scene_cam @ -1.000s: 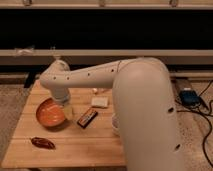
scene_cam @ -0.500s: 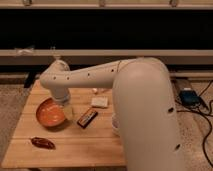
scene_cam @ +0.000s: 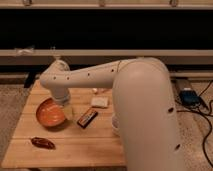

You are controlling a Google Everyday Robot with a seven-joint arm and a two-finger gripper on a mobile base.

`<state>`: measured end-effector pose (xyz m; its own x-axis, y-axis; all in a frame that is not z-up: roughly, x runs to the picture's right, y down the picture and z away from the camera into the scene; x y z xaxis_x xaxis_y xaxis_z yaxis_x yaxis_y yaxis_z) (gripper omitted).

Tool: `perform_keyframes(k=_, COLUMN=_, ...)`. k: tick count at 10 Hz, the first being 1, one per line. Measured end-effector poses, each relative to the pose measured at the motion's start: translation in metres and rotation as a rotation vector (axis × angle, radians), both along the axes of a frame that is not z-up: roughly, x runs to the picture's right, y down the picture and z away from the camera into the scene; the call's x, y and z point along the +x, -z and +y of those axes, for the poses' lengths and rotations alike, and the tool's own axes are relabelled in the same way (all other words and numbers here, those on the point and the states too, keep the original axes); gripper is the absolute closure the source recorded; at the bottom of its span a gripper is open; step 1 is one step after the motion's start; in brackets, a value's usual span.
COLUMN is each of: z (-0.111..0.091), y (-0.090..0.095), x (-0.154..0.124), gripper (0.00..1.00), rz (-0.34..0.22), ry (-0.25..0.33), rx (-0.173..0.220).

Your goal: Place the eraser in the ceramic cup

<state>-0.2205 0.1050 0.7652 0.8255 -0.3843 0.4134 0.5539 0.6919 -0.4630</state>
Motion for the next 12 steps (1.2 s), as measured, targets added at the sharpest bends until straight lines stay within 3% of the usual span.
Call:
perform_keyframes(k=8, z=-0.002, y=0.003, x=0.004, gripper=0.20, rz=0.013, ry=0.009, rx=-0.001)
perform_keyframes(k=12, z=0.003, y=0.021, x=0.058, gripper=0.20, rz=0.057, ry=0.009, rx=0.003)
